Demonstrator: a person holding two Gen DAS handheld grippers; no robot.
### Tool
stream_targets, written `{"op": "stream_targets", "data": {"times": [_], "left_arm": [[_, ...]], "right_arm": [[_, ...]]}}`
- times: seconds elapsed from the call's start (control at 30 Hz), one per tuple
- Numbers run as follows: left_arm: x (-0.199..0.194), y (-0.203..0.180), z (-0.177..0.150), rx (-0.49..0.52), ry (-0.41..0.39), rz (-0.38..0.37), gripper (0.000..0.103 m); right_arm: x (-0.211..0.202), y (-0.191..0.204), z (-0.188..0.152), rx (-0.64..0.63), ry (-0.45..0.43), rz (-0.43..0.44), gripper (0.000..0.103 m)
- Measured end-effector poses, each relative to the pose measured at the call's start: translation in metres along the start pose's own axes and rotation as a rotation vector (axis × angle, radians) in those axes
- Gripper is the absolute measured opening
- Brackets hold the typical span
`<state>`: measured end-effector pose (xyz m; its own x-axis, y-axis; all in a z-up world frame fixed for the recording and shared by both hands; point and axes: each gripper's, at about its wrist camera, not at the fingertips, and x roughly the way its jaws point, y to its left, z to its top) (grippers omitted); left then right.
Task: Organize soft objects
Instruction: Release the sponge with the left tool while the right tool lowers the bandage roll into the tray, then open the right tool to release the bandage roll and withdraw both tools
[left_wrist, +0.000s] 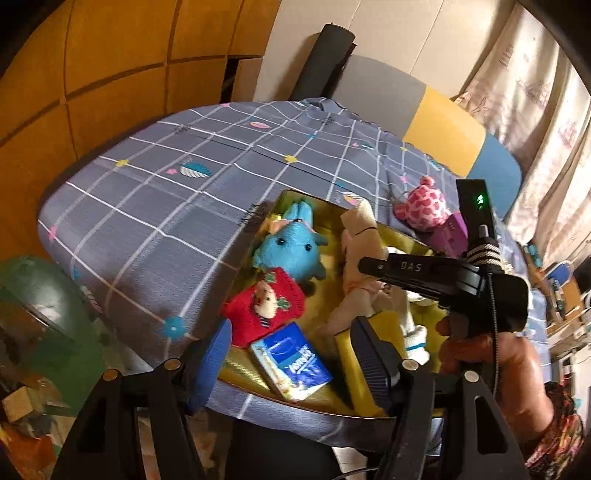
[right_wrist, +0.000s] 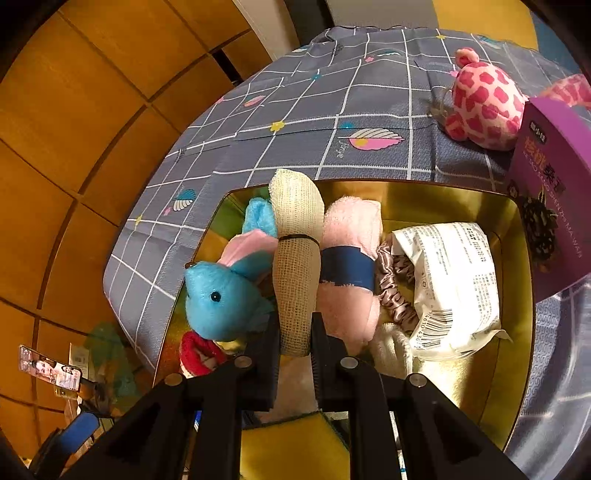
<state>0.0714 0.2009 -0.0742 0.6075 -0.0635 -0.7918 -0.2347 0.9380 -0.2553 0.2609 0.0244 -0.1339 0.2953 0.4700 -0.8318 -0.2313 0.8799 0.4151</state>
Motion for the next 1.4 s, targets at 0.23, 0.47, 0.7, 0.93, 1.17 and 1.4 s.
{"op": "stream_targets", "data": {"times": [0.23, 0.47, 0.7, 0.93, 1.17, 1.4], "left_arm": [[-0.003, -0.002, 0.001, 0.012, -0.011, 0.116, 0.068], [-0.009, -0.001, 0.003, 0.005, -0.017, 0.192, 0.068], [-0.013, -0.004, 0.005, -0.003, -0.012, 0.243, 0.068], [-0.018, -0.017, 0.003, 0.028, -0.019, 0.284, 0.068], [-0.026, -0.031, 0.001, 0.059, -0.030, 0.301, 0.068], [-0.030, -0.042, -0.003, 0.080, -0.017, 0.294, 0.068]], "right_arm": [[0.006, 0.004, 0.002, -0.010, -0.003, -0.025, 0.015], [0.007, 0.000, 0.006, 0.016, -0.015, -0.032, 0.017], [0.001, -0.002, 0.003, 0.014, -0.014, -0.011, 0.029], [-0.031, -0.006, -0.012, -0.002, -0.051, 0.006, 0.033], [-0.076, -0.006, -0.032, -0.060, -0.135, 0.003, 0.047], [-0.121, -0.004, -0.063, -0.163, -0.232, -0.054, 0.064]]}}
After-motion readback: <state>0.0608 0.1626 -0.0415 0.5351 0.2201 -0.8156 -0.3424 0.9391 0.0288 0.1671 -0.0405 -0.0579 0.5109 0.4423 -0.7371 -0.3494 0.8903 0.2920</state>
